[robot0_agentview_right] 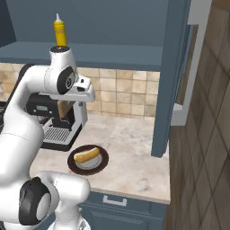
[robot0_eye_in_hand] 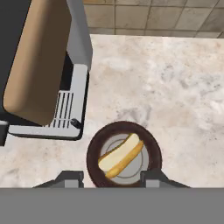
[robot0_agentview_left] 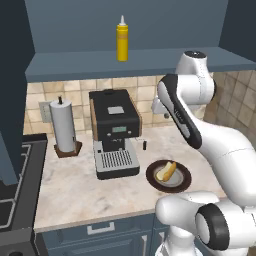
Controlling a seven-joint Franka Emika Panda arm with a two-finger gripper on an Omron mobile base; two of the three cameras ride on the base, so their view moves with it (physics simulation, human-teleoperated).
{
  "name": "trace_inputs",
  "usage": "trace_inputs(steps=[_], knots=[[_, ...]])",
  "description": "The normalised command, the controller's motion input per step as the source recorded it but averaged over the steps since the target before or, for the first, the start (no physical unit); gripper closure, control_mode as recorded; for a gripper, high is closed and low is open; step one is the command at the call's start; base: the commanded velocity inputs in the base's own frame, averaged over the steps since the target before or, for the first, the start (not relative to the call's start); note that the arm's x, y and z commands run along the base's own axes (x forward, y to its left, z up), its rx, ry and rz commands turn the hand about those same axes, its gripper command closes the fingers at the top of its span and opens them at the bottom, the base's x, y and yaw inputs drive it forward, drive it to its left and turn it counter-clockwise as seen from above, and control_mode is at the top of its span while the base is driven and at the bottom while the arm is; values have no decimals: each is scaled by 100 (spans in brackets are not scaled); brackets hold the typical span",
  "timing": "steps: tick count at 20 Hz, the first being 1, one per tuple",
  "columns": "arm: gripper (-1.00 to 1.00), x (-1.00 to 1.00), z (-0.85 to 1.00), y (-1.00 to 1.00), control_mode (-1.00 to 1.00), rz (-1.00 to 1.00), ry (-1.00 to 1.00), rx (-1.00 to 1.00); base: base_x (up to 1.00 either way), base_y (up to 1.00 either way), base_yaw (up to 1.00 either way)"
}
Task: Move the hot dog bun to the plate on the dining table and place the condiment next to that plate. Then navigate to the fridge and take the sausage and place it on the plate as well.
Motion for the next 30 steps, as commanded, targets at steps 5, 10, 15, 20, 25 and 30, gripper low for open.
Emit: trace_inputs(steps=[5,10,15,20,25,30], knots=[[-100,-35,0,-2,-100,-5,-14,1,0,0,0],[-100,-66,-29,0,-100,-36,-11,3,0,0,0],[-100,-50,-49,-8,-100,-37,8,0,0,0,0],[-100,-8,-30,-14,-100,-28,19,5,0,0,0],[-100,6,-30,-6,-100,-3,17,0,0,0,0],[-100,18,-39,0,-100,0,12,1,0,0,0]])
